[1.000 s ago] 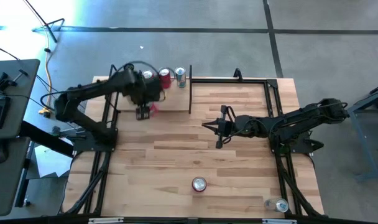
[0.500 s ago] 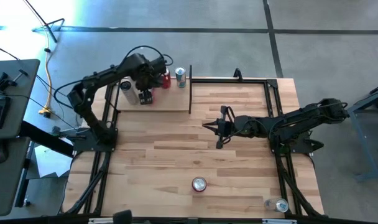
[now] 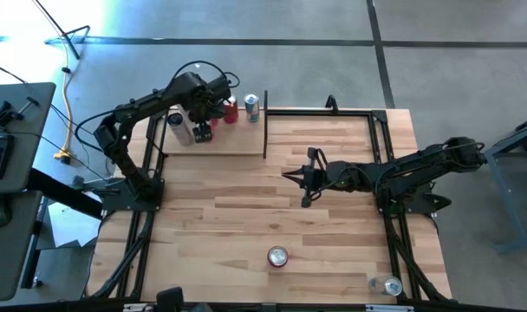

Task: Place canned beverage on shelf
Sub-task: Put the orange soda can aligned with the other orange soda can on the shelf

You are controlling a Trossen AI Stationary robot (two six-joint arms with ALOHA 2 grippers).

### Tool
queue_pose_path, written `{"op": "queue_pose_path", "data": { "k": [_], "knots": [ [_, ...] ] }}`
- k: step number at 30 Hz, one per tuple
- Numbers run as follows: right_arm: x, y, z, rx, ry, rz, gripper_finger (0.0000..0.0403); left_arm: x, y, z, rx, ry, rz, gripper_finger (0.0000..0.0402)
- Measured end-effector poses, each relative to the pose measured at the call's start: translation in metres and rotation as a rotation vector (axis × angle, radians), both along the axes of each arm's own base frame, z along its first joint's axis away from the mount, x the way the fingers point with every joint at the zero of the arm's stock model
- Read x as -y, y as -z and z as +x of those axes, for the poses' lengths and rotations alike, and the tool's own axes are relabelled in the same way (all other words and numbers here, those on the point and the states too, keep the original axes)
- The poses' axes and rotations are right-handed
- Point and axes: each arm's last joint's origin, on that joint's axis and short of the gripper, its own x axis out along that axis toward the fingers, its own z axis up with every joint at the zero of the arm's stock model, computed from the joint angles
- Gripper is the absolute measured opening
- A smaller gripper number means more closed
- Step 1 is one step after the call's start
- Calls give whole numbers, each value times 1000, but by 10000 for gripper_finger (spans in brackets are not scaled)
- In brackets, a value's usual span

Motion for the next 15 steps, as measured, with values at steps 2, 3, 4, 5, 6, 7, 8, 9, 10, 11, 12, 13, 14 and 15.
{"op": "queue_pose_path", "data": {
  "k": [2,3,4,5,6,7,8,9,10,11,12,13,14,15],
  "knots": [
    [0,0,0,0,0,0,0,0,0,0,2,9,1,259],
    [0,0,0,0,0,0,0,0,0,0,2,9,1,260],
    [0,0,0,0,0,0,0,0,0,0,1,8,1,260],
    [0,0,0,0,0,0,0,0,0,0,1,7,-2,260],
    [0,0,0,0,0,0,0,0,0,0,2,3,-6,261],
    [0,0,0,0,0,0,0,0,0,0,5,0,-12,261],
    [0,0,0,0,0,0,0,1,0,0,12,-4,-19,261],
    [0,0,0,0,0,0,0,0,0,0,17,-10,-23,262],
    [0,0,0,0,0,0,0,0,0,-1,19,-13,-25,262],
    [0,0,0,0,0,0,0,-1,0,-1,20,-16,-25,262],
    [0,0,0,0,0,1,0,-1,0,-1,21,-17,-23,262],
    [0,0,0,1,1,4,0,-1,1,-1,21,-20,-23,262],
    [0,0,0,0,1,4,0,-1,1,-1,23,-34,-22,263],
    [0,0,0,0,1,4,0,-2,1,-2,27,-47,-20,263]
  ]
}}
